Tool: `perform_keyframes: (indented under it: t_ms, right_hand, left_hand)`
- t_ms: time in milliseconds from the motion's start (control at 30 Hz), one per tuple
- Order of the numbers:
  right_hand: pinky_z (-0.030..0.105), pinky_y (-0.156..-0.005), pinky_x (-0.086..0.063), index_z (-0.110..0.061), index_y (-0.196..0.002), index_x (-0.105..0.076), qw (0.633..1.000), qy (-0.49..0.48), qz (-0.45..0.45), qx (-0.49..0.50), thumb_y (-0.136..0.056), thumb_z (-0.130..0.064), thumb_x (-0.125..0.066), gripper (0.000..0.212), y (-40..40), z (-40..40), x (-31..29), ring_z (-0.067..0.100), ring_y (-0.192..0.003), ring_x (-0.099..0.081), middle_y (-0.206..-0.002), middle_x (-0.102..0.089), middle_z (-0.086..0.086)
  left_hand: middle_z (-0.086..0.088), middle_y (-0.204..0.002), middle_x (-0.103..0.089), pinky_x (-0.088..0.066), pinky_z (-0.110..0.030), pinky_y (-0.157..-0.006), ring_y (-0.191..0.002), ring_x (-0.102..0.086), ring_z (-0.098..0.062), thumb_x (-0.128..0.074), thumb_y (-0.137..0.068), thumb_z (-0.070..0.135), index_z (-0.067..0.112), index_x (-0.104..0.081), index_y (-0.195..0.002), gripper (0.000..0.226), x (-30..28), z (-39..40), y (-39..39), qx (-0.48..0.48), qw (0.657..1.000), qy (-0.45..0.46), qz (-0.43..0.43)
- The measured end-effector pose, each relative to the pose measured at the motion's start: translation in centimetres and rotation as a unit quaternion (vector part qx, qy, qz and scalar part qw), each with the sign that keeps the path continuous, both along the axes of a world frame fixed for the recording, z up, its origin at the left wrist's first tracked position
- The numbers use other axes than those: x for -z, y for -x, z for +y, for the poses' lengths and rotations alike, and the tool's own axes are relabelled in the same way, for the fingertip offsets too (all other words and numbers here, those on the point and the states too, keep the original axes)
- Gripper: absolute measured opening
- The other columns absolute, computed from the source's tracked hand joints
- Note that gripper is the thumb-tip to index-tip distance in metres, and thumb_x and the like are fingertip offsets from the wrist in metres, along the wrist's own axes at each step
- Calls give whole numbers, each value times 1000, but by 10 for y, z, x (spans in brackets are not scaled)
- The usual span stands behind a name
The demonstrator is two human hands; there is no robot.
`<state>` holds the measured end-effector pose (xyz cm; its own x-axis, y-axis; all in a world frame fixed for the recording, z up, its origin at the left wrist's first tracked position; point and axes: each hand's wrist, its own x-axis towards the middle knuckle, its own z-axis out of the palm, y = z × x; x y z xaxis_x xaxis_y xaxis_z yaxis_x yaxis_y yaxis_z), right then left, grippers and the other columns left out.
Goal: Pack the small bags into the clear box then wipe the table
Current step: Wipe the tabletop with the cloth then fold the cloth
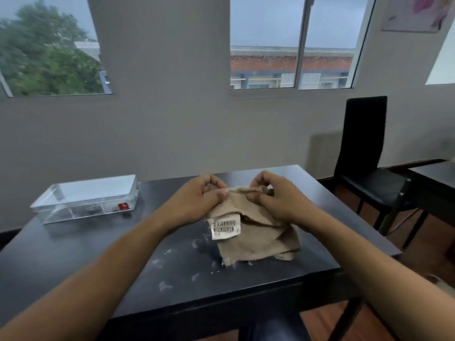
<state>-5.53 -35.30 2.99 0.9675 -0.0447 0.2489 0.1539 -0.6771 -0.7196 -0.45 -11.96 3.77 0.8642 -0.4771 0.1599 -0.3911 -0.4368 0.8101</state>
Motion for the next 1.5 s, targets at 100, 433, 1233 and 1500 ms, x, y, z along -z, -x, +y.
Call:
perform_keyframes:
  t_ms: [100,433,1233,1500]
  right_hand:
    - [26,-94,-43,-30,-118,-67,976,209,-40,-50,-94,-34,-69,24,-3,26,22,19,-118,-57,-129,-59,-4]
    - [47,-127,7,-63,-153,1,915,332,110,-203,-94,-78,-13,63,-15,71,48,14,-157,9,-171,0,-17]
    - [52,-126,5,-45,-161,-12,920,355,62,-155,-96,-78,-17,73,-91,174,57,13,-159,2,-171,-3,-15]
    - [37,-126,-16,-27,-158,-35,933,302,22,-196,-108,-48,-33,54,-69,131,53,11,-153,-26,-163,-35,-9]
  left_hand:
    - [14,-91,-70,-46,-27,-65,-65,-61,4,-68,-89,46,35,-61,-104,20,15,33,0,-41,983,-146,-100]
    - [20,-92,-64,-51,-38,-84,-89,-64,-6,-53,-100,43,34,-65,-96,15,53,163,23,-230,939,-163,-197]
    - [13,-123,-63,-48,-49,-102,-114,-60,-11,-42,-94,38,25,-68,-122,41,86,240,40,-260,948,-134,-124]
    - [9,-132,-60,-44,-33,-104,-119,-58,-13,-51,-102,22,20,-65,-129,31,92,241,39,-249,948,-139,-139]
